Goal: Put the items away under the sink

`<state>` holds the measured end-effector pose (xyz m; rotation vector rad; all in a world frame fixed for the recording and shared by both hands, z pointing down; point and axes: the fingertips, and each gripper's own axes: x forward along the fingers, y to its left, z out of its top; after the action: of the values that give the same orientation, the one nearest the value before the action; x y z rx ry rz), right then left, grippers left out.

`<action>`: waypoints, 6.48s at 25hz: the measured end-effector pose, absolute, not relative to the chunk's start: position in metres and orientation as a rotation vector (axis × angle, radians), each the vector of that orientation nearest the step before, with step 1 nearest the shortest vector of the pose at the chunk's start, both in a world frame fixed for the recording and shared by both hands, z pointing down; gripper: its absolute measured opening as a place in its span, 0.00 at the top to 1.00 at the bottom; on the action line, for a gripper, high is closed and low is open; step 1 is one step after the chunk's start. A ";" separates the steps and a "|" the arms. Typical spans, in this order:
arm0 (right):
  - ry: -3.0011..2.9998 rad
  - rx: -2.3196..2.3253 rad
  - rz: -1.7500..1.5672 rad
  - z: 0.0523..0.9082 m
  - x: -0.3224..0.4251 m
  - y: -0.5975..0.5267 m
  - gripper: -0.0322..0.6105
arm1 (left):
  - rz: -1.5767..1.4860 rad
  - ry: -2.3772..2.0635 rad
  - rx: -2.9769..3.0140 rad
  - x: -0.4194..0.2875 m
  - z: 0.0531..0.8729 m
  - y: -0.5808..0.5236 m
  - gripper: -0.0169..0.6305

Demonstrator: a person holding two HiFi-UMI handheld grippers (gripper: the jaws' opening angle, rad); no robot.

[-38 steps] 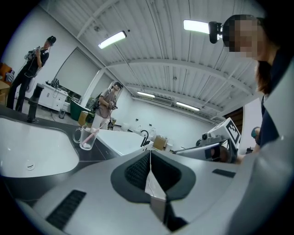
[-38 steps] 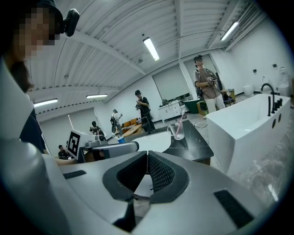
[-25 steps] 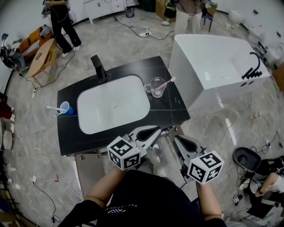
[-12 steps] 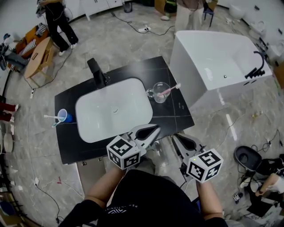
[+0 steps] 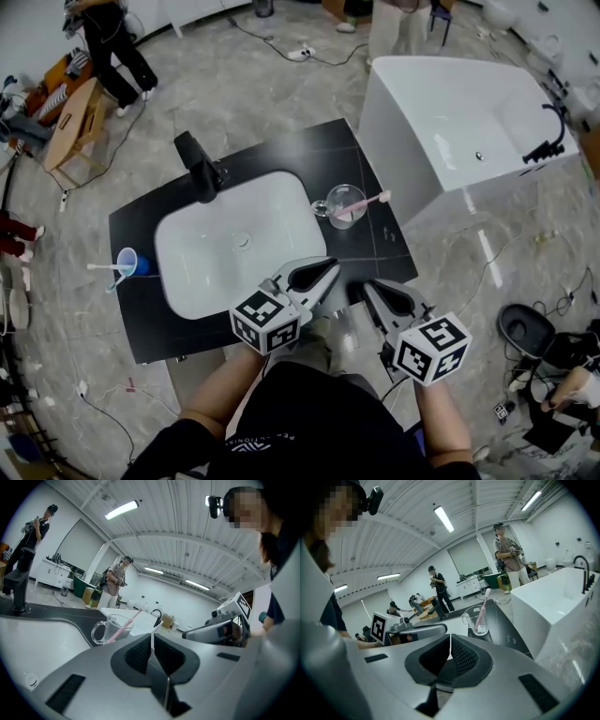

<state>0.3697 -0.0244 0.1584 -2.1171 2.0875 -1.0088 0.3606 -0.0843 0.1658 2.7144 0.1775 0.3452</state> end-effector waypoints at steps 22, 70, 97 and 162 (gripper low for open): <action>1.899 -2.140 -1.107 0.192 0.414 -0.056 0.89 | 0.445 -0.116 2.752 0.419 0.224 -0.140 0.62; 1.780 -2.095 -1.215 0.223 0.436 -0.060 0.89 | 0.422 -0.272 2.902 0.491 0.240 -0.166 0.32; 1.810 -2.114 -1.153 0.212 0.416 -0.034 0.89 | 0.389 -0.094 2.944 0.454 0.216 -0.140 0.34; 2.285 -1.924 -1.005 0.183 0.158 0.124 0.89 | 0.341 -0.431 2.904 0.111 0.190 0.053 0.34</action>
<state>0.1579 0.1245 0.1828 -1.9236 2.2853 -1.0052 0.1107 0.0529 0.1900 2.9045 -0.4310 0.3406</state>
